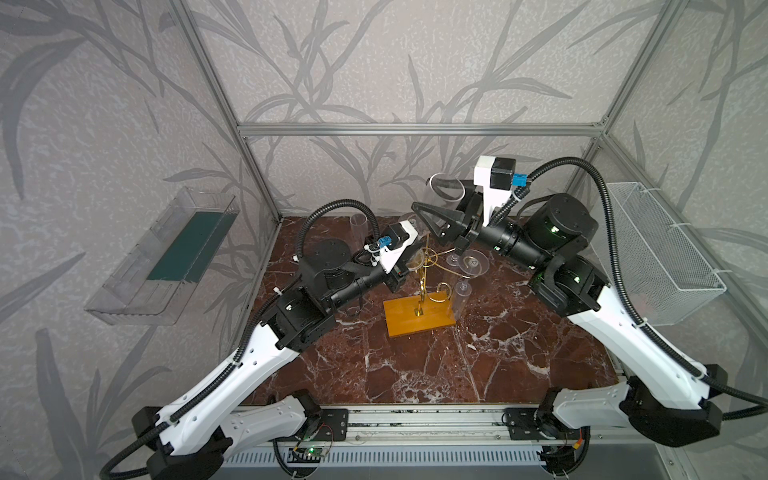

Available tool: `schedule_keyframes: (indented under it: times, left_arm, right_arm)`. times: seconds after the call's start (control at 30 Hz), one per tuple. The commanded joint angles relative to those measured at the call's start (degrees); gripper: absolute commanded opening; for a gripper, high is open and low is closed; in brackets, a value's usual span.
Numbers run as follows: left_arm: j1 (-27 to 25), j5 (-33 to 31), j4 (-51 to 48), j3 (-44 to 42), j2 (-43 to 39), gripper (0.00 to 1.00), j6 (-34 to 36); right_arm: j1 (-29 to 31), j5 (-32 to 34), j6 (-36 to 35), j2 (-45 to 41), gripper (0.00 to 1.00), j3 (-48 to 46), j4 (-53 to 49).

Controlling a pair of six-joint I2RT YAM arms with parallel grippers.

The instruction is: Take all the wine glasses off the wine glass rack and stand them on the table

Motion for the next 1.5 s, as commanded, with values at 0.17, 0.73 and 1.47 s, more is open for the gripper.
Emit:
schedule_keyframes:
  times: [0.17, 0.73, 1.47]
  left_arm:
    - [-0.67, -1.73, 2.16, -1.59, -2.07, 0.3, 3.48]
    - [-0.67, -10.76, 4.14, -9.27, -12.99, 0.57, 0.43]
    - [-0.67, -22.18, 1.59, -15.19, -21.4, 0.56, -0.39]
  right_arm:
    - [0.29, 0.26, -1.14, -1.3, 0.4, 0.84, 2.03]
    - [-1.83, 10.11, -32.84, -1.98, 0.4, 1.98, 0.92]
    - [-33.56, 11.22, -19.36, 1.18, 0.35, -14.24, 9.96]
